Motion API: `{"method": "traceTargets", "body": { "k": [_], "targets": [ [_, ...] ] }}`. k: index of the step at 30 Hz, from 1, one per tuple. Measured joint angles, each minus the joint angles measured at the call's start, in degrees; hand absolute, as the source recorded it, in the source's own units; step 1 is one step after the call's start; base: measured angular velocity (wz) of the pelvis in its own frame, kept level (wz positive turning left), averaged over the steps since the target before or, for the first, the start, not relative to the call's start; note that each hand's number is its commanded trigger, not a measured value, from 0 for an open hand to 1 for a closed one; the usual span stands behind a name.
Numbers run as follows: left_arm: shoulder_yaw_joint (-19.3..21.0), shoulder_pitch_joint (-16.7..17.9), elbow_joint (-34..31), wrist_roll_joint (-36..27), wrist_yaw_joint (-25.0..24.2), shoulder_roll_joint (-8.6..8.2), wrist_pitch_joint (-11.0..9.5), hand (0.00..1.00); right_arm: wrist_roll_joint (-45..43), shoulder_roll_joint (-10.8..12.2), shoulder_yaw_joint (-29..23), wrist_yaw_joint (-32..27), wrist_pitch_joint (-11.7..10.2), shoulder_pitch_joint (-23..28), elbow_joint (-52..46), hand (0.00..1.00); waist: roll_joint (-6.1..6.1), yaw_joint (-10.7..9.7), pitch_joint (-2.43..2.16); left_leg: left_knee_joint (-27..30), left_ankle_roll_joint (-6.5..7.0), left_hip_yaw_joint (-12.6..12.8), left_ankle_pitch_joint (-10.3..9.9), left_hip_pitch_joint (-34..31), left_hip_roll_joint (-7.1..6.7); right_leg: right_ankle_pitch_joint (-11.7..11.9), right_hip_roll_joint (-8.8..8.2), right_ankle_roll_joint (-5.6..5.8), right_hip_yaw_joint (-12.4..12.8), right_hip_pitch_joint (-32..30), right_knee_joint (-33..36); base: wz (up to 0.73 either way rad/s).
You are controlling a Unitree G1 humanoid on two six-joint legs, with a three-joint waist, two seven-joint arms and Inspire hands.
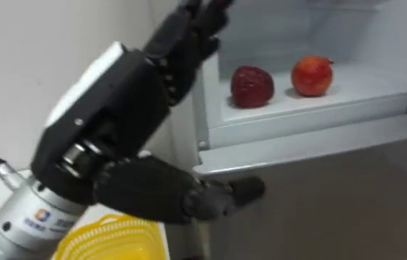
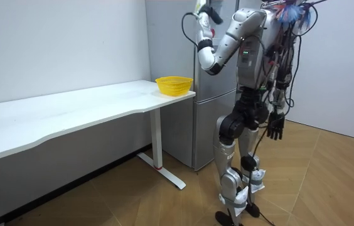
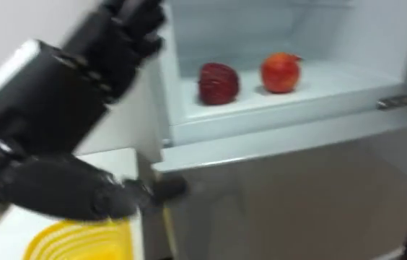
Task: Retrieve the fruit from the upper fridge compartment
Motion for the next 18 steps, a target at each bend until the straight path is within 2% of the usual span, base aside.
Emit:
{"method": "traceTargets", "body": {
  "k": [1,2,3,4,5,7,8,10,11,12,14,16,18],
  "targets": [
    [2.2,0.7,-0.1,1.2,2.6,-0.05,-1.3,0.00,-1.9,0.5,0.0,-0.6,-0.5,0.0,-0.3,0.00,0.02,0.4,-0.03,0.1,0.00,-0.7,0.0,-0.1,-0.12,-0.1,-0.07,0.04,-0.2,0.1,0.0,0.25],
    [3.1,0.8,-0.1,1.8,3.8,-0.20,-1.8,0.00,-2.7,0.6,0.0,-0.8,-0.5,-0.1,-0.4,0.00,0.08,0.9,-0.04,0.1,0.00,-1.0,0.0,-0.2,-0.18,-0.1,-0.07,0.05,-0.3,0.2,-0.1,0.20],
    [5.1,1.1,-0.6,3.5,6.0,-0.61,-2.2,0.00,-3.3,0.9,0.0,-1.2,-0.7,0.0,-0.8,0.00,0.58,2.1,-0.24,0.2,0.01,-1.1,0.0,-0.3,-0.20,-0.1,-0.15,0.05,-1.0,0.3,-0.1,0.15],
    [7.7,1.6,-1.4,4.9,8.3,-0.51,-2.7,0.00,-3.4,1.2,0.0,-2.0,-1.1,0.2,-1.1,0.00,0.67,3.0,-0.26,0.4,0.01,-1.5,0.0,-0.4,-0.30,-0.1,-0.25,0.05,-1.4,0.3,-0.1,0.14],
    [8.9,1.8,-1.7,5.1,9.6,-0.49,-3.2,0.00,-3.6,1.2,0.0,-2.4,-1.2,0.2,-1.2,0.00,0.64,3.2,-0.23,0.4,0.01,-1.9,0.0,-0.5,-0.41,-0.1,-0.27,0.05,-1.6,0.4,-0.1,0.19],
    [14.2,3.0,-2.2,5.7,14.9,-0.54,-5.8,0.00,-5.2,1.4,-0.3,-3.0,-1.6,0.4,-1.6,0.00,1.11,4.1,-0.40,0.5,0.10,-3.1,0.2,-0.3,-0.78,-0.5,-0.75,0.18,-3.2,1.1,-0.1,0.27],
    [15.5,3.5,-2.2,5.8,16.0,-0.57,-6.5,0.00,-5.4,1.4,-0.3,-3.2,-1.6,0.6,-1.6,0.00,1.18,4.5,-0.40,0.5,0.12,-3.5,0.2,-0.1,-0.86,-0.6,-0.89,0.22,-3.4,1.4,-0.1,0.28],
    [21.4,8.6,-2.1,7.3,21.1,-0.56,-9.0,0.00,-6.9,1.8,-0.6,-3.7,-1.6,1.2,-1.8,0.00,1.67,6.0,-0.37,0.5,0.12,-4.0,0.2,0.4,-1.08,-1.2,-1.16,0.24,-4.0,2.0,0.0,0.16],
    [22.7,10.1,-1.9,7.4,22.3,-0.48,-9.5,0.00,-7.1,2.0,-0.6,-3.8,-1.6,1.5,-2.1,0.00,1.71,6.4,-0.34,0.6,0.12,-4.2,0.2,0.4,-1.18,-1.4,-1.25,0.26,-4.3,2.0,0.0,0.23],
    [25.0,12.8,-1.1,7.5,24.4,-0.44,-9.9,0.00,-7.1,2.1,-0.6,-4.1,-1.7,2.2,-2.7,0.00,1.83,7.0,-0.35,0.6,0.11,-5.5,0.2,0.2,-1.74,-1.5,-1.41,0.28,-5.3,2.1,0.1,0.37],
    [28.4,17.7,1.3,7.6,27.9,-0.49,-10.6,0.00,-7.4,2.0,-1.3,-4.5,-1.9,2.8,-3.5,0.00,2.03,8.1,-0.26,0.8,0.15,-6.8,0.4,-0.1,-1.83,-1.7,-1.73,0.38,-6.4,2.3,0.1,0.35],
    [31.5,23.9,3.6,6.6,33.9,-1.29,-10.7,0.00,-7.4,1.9,-1.5,-5.2,-2.1,3.4,-3.7,0.00,2.18,10.3,-0.18,1.5,0.16,-7.2,0.4,-0.8,-1.94,-1.9,-1.91,0.42,-7.0,2.0,0.2,0.16],
    [33.3,26.6,6.4,5.3,37.6,-2.05,-11.3,0.00,-7.5,1.8,-1.4,-5.2,-1.9,4.1,-3.7,0.00,2.10,11.3,0.04,1.5,0.17,-8.2,0.4,-1.1,-2.53,-2.0,-2.08,0.52,-7.9,2.1,0.2,0.24]
  ]
}}
